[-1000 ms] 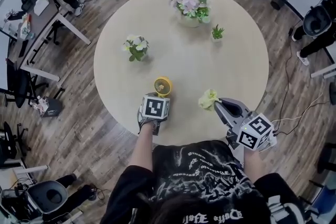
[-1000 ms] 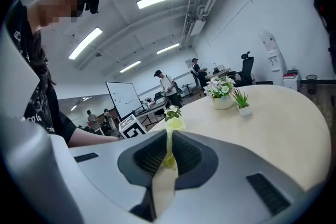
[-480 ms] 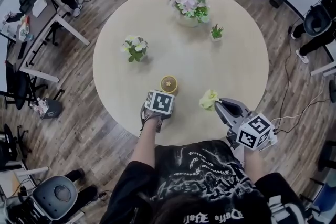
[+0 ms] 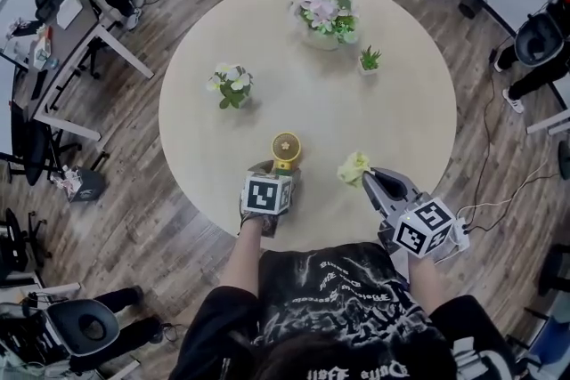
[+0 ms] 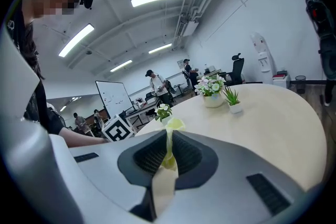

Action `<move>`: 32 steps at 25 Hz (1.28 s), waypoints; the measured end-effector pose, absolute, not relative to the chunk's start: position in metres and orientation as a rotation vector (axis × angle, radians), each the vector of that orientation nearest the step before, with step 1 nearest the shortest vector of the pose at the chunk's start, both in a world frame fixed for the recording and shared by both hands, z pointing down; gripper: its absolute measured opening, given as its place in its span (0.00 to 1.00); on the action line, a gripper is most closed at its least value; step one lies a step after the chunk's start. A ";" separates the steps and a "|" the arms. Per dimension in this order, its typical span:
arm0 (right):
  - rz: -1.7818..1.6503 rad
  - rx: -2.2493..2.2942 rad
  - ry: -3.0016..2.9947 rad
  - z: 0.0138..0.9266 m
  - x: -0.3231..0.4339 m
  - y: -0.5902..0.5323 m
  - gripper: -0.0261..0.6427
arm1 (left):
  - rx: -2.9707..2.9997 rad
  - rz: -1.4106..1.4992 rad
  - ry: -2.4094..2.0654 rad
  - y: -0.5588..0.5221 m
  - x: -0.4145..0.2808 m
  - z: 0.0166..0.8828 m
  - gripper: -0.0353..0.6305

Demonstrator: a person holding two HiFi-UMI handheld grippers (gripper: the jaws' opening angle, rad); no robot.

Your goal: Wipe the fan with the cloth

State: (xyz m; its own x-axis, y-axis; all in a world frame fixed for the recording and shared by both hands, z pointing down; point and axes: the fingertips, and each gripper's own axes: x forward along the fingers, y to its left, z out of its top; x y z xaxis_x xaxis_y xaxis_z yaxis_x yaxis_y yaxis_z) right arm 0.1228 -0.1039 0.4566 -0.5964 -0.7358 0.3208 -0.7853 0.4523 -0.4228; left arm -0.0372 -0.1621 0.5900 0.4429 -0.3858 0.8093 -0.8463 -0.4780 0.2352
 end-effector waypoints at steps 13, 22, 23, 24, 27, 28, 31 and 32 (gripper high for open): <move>0.398 1.498 -2.351 0.478 0.117 -0.100 0.10 | 2.244 0.424 -1.228 -0.124 -0.075 0.507 0.52; 0.385 1.525 -2.348 0.477 0.113 -0.100 0.10 | 2.264 0.375 -1.287 -0.109 -0.078 0.497 0.35; 0.385 1.534 -2.352 0.475 0.114 -0.101 0.10 | 2.265 0.362 -1.313 -0.110 -0.079 0.494 0.28; 0.384 1.543 -2.354 0.474 0.114 -0.102 0.10 | 2.267 0.345 -1.338 -0.110 -0.080 0.492 0.19; 0.374 1.551 -2.354 0.472 0.113 -0.101 0.10 | 2.288 0.292 -1.351 -0.107 -0.079 0.484 0.09; 0.371 1.550 -2.353 0.472 0.112 -0.100 0.10 | 2.303 0.284 -1.340 -0.105 -0.078 0.482 0.08; 0.376 1.547 -2.357 0.471 0.107 -0.097 0.09 | 2.345 0.295 -1.315 -0.099 -0.074 0.477 0.08; 0.378 1.546 -2.358 0.471 0.106 -0.096 0.09 | 2.353 0.299 -1.304 -0.097 -0.072 0.477 0.08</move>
